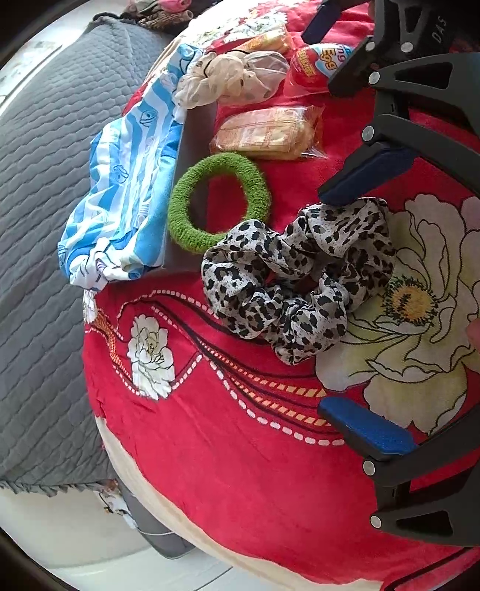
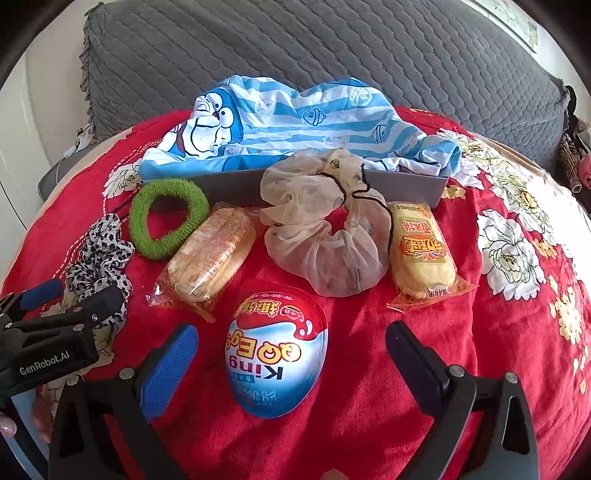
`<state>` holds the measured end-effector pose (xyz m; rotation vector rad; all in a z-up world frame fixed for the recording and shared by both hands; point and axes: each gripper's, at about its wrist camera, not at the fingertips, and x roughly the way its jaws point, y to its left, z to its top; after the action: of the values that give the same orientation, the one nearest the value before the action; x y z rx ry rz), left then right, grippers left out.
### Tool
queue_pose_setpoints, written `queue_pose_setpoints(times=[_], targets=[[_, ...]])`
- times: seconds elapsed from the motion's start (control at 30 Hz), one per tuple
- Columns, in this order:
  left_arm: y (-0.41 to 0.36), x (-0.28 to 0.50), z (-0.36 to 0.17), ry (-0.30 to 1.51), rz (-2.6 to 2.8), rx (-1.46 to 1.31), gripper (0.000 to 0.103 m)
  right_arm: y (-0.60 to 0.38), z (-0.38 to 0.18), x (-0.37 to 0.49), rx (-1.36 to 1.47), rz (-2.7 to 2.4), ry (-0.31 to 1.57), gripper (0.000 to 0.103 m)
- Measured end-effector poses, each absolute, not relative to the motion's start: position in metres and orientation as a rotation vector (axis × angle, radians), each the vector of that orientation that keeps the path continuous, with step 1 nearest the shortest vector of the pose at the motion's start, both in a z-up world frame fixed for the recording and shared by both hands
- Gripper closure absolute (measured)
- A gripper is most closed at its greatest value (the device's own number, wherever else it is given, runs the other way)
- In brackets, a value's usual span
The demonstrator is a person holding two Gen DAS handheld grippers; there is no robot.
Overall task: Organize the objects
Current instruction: 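Close left gripper on leopard scrunchie while right gripper closes on the toy egg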
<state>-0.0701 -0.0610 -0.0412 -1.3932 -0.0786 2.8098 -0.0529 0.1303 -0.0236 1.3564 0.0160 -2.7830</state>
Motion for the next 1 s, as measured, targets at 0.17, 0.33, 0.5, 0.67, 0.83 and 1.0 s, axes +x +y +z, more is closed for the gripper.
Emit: queue_pose_setpoints(times=[0.17,0.33,0.5,0.67,0.83,1.0], targets=[[-0.0598,-0.0742,-0.0450,-0.068,2.797,-1.397,0.000,0.1312,-0.0250,-0.0560,1.371,-2.775,-0.008,0.002],[-0.0618,-0.0773,-0.0472,-0.091,2.789,-1.399,0.000,0.1307,-0.0267,-0.0573,1.382,-2.761,-0.009,0.009],[-0.0603,-0.0784,-0.0468,-0.092,2.777,-1.398,0.000,0.1279,-0.0276,-0.0569,1.378,-2.742,0.012,0.017],[-0.0610,-0.0777,-0.0450,-0.115,2.761,-1.389,0.002,0.1291,-0.0307,-0.0581,1.400,-2.723,0.001,0.027],[-0.0557,-0.0766,-0.0434,-0.076,2.746,-1.373,0.017,0.1313,-0.0311,-0.0586,1.407,-2.716,-0.009,0.036],[-0.0522,-0.0766,-0.0430,-0.067,2.723,-1.377,0.043,0.1263,-0.0317,-0.0580,1.407,-2.676,0.004,0.049]])
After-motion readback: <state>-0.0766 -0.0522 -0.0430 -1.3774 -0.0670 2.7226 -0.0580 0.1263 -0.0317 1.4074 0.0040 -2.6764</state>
